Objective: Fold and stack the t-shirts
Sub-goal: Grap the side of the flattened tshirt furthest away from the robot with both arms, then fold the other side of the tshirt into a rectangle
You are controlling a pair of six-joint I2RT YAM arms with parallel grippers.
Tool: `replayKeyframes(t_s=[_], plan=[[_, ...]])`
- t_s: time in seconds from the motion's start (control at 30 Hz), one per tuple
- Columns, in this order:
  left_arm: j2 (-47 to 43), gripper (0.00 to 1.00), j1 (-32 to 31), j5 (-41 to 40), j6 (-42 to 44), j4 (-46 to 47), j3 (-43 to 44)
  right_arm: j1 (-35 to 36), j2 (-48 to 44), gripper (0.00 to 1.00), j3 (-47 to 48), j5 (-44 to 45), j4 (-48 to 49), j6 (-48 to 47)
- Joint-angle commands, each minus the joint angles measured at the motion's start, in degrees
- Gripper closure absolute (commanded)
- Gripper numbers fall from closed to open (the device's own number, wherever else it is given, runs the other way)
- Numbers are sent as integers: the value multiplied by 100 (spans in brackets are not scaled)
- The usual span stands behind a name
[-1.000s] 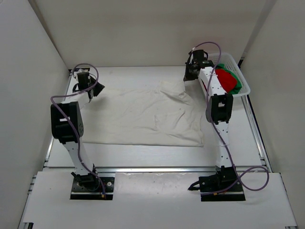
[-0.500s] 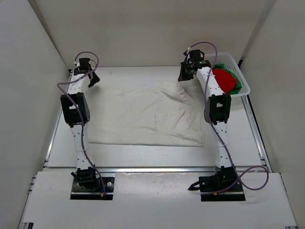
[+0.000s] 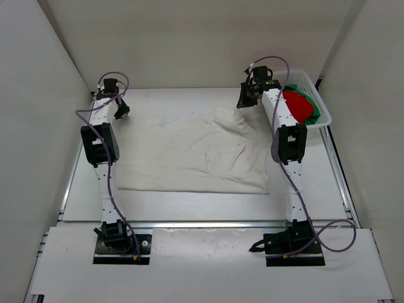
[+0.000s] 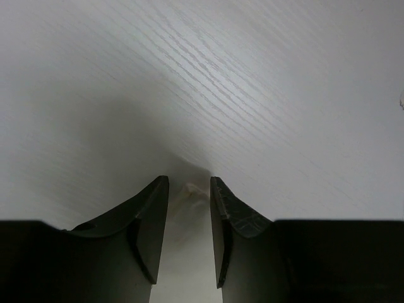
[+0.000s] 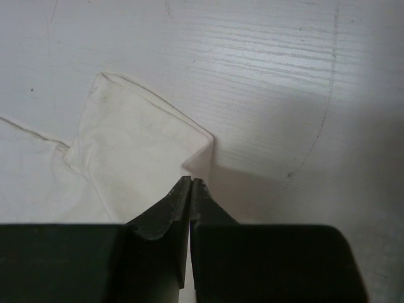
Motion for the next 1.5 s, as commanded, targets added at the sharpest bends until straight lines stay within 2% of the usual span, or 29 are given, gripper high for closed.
replayKeyframes(t_s=[0.0, 0.07, 0.13, 0.3, 0.37, 0.53, 0.67, 0.77, 0.93, 1.0, 1.1, 1.2, 1.23, 1.47], plan=[[-113, 56, 34, -118, 90, -263, 83, -41, -27, 100, 233, -87, 78, 35], [-130, 55, -45, -109, 126, -193, -5, -76, -53, 100, 233, -79, 25, -8], [-131, 61, -45, -57, 73, -149, -23, -58, -96, 100, 216, 26, 16, -35], [-200, 91, -45, 120, -32, -95, 56, -58, -325, 100, 23, 159, -99, -219], [-218, 100, -80, 76, -164, -79, 91, -58, -457, 99, -127, 176, -142, -281], [-806, 100, -98, 101, -165, 193, -399, 21, -1001, 100, -477, -130, -301, -465], [-1246, 100, -54, 286, -244, 422, -752, -31, -1617, 100, -768, -1089, -300, -264], [-1868, 100, 103, 505, -331, 667, -1374, 126, -2222, 100, -1057, -590, -537, -377], [-2625, 100, 192, 840, -630, 1283, -2509, 354, -2452, 100, -1524, -167, -915, -317], [-2916, 100, 227, 1016, -648, 1502, -2931, 442, -2514, 100, -1700, 367, -1187, -378], [-3434, 100, 385, 1217, -709, 1801, -3730, 794, -3407, 100, -3144, 842, -585, -431], [-3680, 100, 534, 1437, -780, 1917, -4179, 724, -4164, 100, -4481, 599, 58, -334], [-3707, 100, 587, 1490, -754, 1978, -4267, 715, -4427, 100, -4948, 772, 269, -299], [-3963, 100, 780, 1745, -990, 2294, -4980, 724, -5493, 100, -6612, 1187, 1131, 149]])
